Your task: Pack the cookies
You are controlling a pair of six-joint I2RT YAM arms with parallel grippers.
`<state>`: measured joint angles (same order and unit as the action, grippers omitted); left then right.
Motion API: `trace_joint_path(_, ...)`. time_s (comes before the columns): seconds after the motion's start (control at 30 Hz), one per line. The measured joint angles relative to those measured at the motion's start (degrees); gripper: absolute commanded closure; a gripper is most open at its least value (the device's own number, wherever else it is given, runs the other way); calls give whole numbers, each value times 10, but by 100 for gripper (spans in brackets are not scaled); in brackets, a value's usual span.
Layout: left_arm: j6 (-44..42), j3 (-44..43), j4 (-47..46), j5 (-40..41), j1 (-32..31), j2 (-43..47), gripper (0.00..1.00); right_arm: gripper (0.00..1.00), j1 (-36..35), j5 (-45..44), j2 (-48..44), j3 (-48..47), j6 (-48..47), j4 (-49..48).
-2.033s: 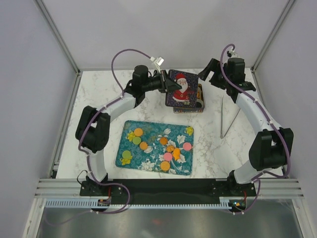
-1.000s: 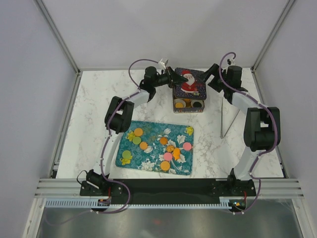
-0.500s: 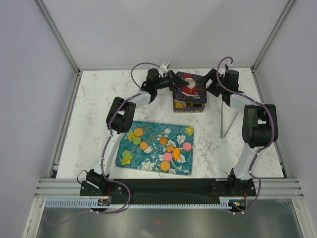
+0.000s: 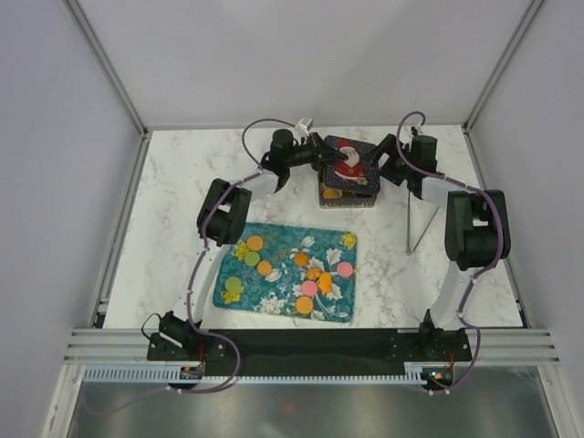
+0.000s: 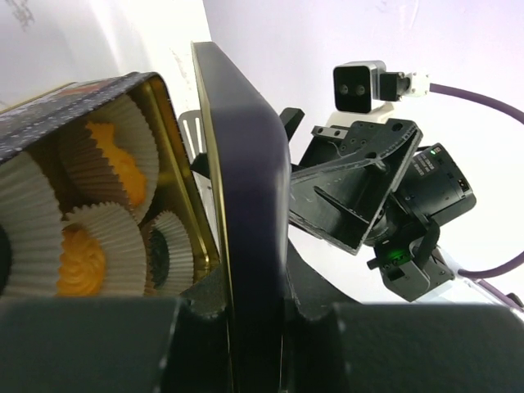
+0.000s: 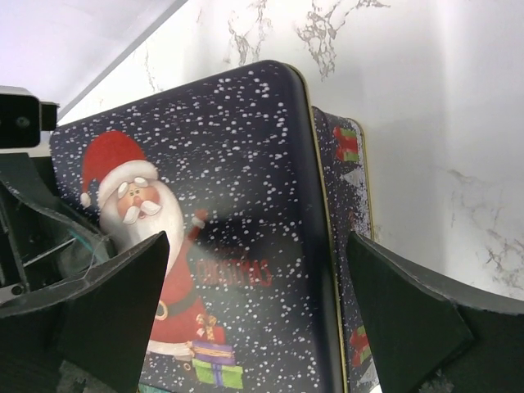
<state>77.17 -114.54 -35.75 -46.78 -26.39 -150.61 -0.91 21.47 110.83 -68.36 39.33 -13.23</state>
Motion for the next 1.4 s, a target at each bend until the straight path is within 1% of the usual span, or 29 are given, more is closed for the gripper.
trace_joint_path(0.3,8,5,-2,2,-1,-7,85,5,0,12,4,5,5,-10)
trace_joint_path(0.57,13,18,-7,1,-1,-7,82,12,0,18,18,5,6,-9)
trace_joint_path(0.67,13,24,-8,2,-1,-7,80,12,0,18,20,5,6,-9)
trace_joint_path(0.87,13,33,-8,2,-1,-7,74,14,0,18,25,5,6,-9)
trace_joint_path(0.97,13,40,-9,2,-1,-7,70,18,0,19,28,5,5,-9)
trace_joint_path(1.1,13,47,-9,3,1,-7,67,19,0,21,36,4,5,-7)
trace_joint_path(1.4,19,66,-42,4,3,0,57,24,0,22,41,-3,5,2)
